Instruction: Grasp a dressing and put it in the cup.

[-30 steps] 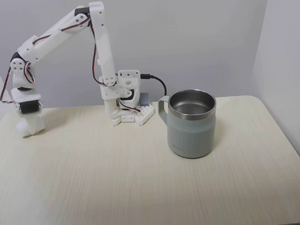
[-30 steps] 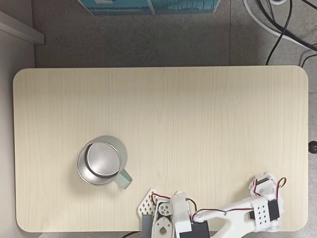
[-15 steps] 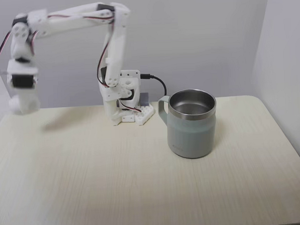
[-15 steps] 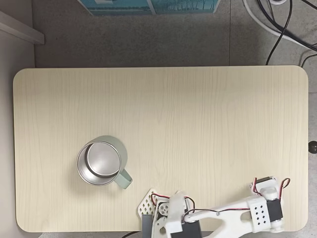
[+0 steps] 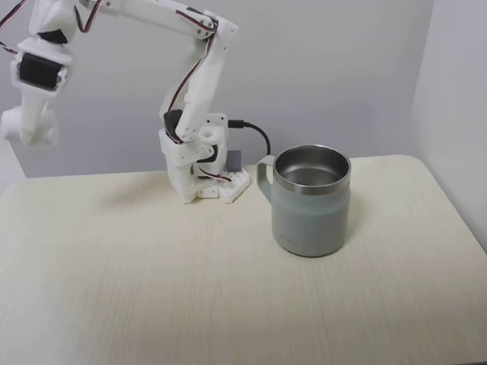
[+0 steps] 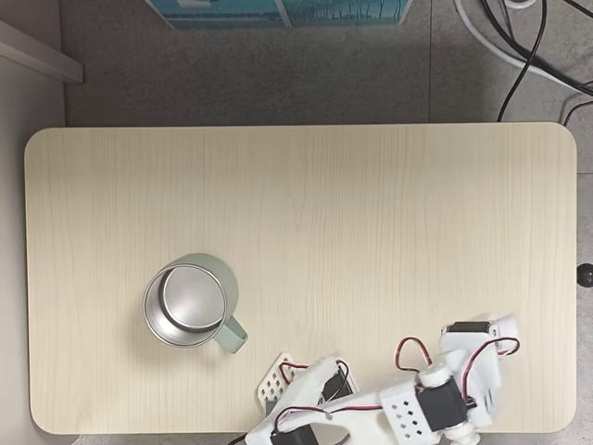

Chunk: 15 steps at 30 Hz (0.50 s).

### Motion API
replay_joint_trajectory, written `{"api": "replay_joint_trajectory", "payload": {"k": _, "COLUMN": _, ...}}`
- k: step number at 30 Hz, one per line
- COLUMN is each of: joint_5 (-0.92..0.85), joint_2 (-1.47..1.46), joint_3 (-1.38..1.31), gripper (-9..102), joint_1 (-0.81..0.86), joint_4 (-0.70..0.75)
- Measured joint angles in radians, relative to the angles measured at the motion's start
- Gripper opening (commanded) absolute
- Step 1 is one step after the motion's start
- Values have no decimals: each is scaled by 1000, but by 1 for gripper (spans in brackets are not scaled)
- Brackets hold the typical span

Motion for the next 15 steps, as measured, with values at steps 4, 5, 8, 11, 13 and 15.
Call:
{"api": "replay_joint_trajectory", "payload": {"k": 4, "joint_5": 118, "joint_2": 32, "joint_3": 20, "gripper": 0, "joint_1": -101, "joint_4": 15}}
{"api": "replay_joint_trajectory", "payload": {"k": 5, "joint_5": 149, "joint_2": 44, "joint_3": 21, "gripper": 0, "joint_1": -132, "joint_4": 20}}
{"api": "replay_joint_trajectory", "payload": {"k": 8, "joint_5": 232, "joint_2": 57, "joint_3": 21, "gripper": 0, "joint_1": -241, "joint_4": 41}}
{"api": "replay_joint_trajectory", "payload": {"k": 11, "joint_5": 318, "joint_2": 58, "joint_3": 38, "gripper": 0, "joint_1": -370, "joint_4": 75}}
{"api": "replay_joint_trajectory", "payload": {"k": 13, "joint_5": 377, "joint_2": 58, "joint_3": 61, "gripper": 0, "joint_1": -465, "joint_4": 107}}
{"api": "replay_joint_trajectory", "payload": {"k": 15, "joint_5": 436, "joint_2": 58, "joint_3": 81, "gripper": 0, "joint_1": -569, "joint_4": 141}}
